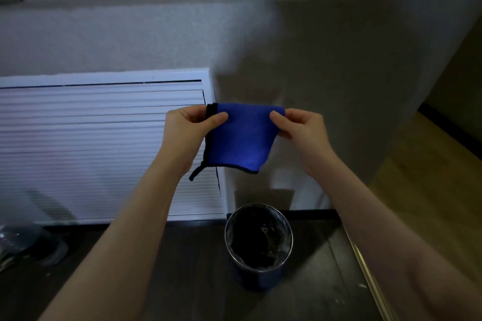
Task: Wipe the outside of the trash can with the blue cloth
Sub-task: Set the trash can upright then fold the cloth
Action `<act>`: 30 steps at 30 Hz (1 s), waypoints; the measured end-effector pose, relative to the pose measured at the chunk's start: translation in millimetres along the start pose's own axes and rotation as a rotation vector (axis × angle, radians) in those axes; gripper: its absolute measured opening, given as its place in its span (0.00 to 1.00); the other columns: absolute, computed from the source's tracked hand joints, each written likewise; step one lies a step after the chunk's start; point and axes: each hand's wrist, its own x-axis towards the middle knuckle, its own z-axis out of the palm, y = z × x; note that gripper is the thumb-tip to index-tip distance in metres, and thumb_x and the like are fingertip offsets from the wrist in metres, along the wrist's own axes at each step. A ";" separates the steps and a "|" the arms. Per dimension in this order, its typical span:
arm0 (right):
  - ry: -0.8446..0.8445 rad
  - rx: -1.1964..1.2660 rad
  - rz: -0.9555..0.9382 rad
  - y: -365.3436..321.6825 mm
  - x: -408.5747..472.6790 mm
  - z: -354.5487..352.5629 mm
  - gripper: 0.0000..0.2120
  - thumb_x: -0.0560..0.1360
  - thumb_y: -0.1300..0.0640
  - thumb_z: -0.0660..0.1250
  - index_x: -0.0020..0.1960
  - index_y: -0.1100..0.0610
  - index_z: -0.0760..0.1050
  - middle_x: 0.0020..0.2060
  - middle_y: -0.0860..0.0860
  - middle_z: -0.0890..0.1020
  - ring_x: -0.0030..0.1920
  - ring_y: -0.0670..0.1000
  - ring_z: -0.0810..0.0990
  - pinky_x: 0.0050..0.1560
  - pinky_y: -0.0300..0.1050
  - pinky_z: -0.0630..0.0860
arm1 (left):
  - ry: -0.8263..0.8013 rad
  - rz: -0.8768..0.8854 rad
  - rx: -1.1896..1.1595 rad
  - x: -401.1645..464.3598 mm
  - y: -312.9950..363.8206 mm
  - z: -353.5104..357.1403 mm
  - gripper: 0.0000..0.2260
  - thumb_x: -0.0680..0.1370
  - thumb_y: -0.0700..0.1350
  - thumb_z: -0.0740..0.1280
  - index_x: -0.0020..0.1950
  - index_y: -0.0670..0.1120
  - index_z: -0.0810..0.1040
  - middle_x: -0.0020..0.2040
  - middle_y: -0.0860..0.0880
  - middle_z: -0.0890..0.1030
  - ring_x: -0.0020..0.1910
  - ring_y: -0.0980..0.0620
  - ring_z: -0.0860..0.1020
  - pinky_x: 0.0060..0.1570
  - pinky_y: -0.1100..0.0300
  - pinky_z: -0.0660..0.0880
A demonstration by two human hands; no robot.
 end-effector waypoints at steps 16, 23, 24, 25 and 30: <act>-0.115 0.176 -0.063 -13.7 -3.0 4.0 0.09 0.77 0.51 0.61 0.52 0.50 0.77 0.45 0.45 0.82 0.48 0.47 0.79 0.41 0.42 0.77 | -0.126 -0.034 -0.240 -12.1 16.9 9.7 0.07 0.74 0.43 0.67 0.45 0.53 0.83 0.40 0.57 0.86 0.43 0.60 0.82 0.43 0.63 0.79; -0.288 0.317 0.116 -14.1 -4.9 -4.4 0.11 0.74 0.59 0.65 0.57 0.57 0.76 0.52 0.53 0.83 0.51 0.50 0.83 0.46 0.40 0.81 | -0.153 -0.060 -0.123 -14.6 11.0 9.0 0.08 0.76 0.39 0.66 0.48 0.51 0.80 0.37 0.58 0.86 0.38 0.61 0.83 0.34 0.65 0.79; -0.268 0.273 0.098 -11.8 -5.4 -4.6 0.10 0.75 0.60 0.65 0.55 0.56 0.77 0.51 0.52 0.83 0.51 0.49 0.83 0.47 0.40 0.81 | -0.132 -0.053 -0.087 -14.8 9.1 9.1 0.07 0.76 0.39 0.65 0.46 0.51 0.80 0.36 0.59 0.86 0.36 0.62 0.83 0.34 0.65 0.80; -0.235 0.213 0.073 -9.8 -6.4 -4.6 0.08 0.75 0.60 0.65 0.53 0.54 0.77 0.49 0.50 0.83 0.50 0.48 0.83 0.46 0.39 0.81 | -0.121 -0.049 -0.063 -15.6 7.6 9.6 0.07 0.76 0.39 0.65 0.46 0.51 0.80 0.35 0.59 0.85 0.36 0.63 0.83 0.35 0.66 0.80; -0.124 0.076 -0.015 -4.9 -10.7 -5.5 0.08 0.75 0.61 0.65 0.45 0.50 0.79 0.39 0.44 0.85 0.43 0.41 0.83 0.41 0.35 0.79 | -0.119 -0.025 -0.088 -19.1 5.7 7.5 0.10 0.76 0.38 0.65 0.54 0.49 0.79 0.37 0.60 0.86 0.40 0.63 0.83 0.40 0.67 0.80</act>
